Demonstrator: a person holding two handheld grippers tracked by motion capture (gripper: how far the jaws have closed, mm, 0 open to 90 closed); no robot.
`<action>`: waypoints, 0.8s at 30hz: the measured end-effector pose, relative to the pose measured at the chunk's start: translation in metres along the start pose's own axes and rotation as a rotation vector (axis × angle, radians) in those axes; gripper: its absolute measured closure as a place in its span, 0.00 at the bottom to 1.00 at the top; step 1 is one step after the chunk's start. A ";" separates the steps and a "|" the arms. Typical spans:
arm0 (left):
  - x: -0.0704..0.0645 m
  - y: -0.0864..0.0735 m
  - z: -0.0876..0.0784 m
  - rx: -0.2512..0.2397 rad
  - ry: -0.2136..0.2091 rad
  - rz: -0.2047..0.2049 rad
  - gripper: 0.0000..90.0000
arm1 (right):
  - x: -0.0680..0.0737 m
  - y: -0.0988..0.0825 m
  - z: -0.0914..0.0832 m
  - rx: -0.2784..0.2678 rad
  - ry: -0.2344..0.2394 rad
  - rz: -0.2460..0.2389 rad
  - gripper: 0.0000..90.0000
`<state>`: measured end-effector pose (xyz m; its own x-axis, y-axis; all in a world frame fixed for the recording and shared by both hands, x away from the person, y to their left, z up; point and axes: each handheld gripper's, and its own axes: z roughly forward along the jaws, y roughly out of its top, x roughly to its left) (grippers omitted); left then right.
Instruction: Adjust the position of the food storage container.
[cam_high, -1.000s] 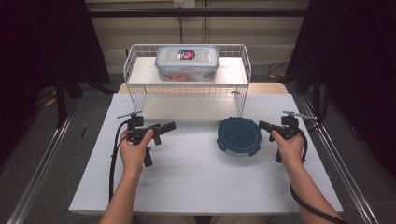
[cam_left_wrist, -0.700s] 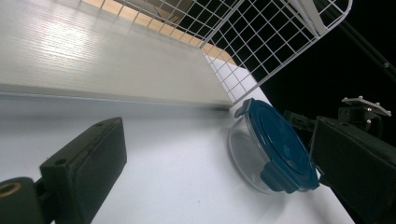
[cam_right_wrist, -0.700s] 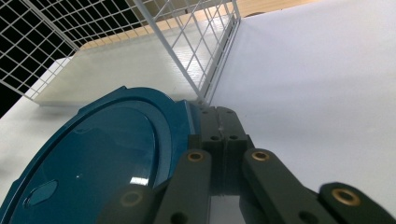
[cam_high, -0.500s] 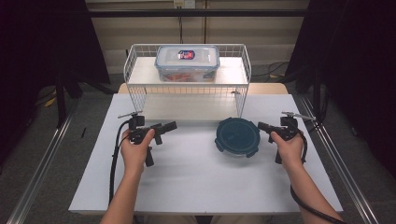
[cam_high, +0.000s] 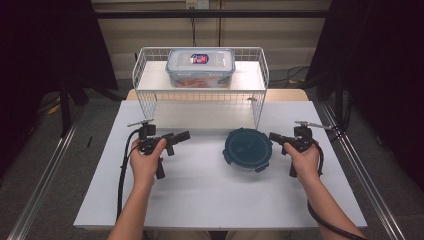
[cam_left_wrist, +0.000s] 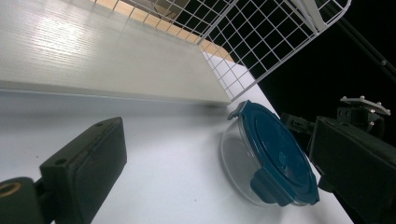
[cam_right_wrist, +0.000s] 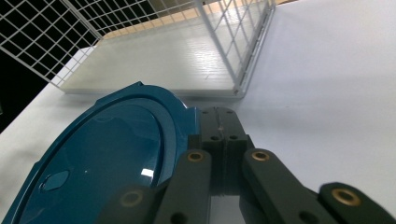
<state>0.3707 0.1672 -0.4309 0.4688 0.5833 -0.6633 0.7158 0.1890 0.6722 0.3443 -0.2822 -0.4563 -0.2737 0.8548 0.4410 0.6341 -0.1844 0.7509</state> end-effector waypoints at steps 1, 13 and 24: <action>0.000 0.000 0.000 0.001 0.005 0.000 0.04 | 0.002 -0.001 0.001 0.002 0.005 0.004 1.00; -0.001 -0.002 0.002 0.015 0.004 0.000 0.04 | 0.018 -0.008 0.008 0.001 0.040 0.006 1.00; -0.001 -0.002 0.002 0.021 0.010 0.000 0.04 | 0.034 -0.013 0.015 0.010 0.064 -0.008 1.00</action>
<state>0.3697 0.1649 -0.4323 0.4642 0.5909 -0.6598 0.7262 0.1726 0.6655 0.3377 -0.2440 -0.4583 -0.3247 0.8233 0.4656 0.6387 -0.1722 0.7499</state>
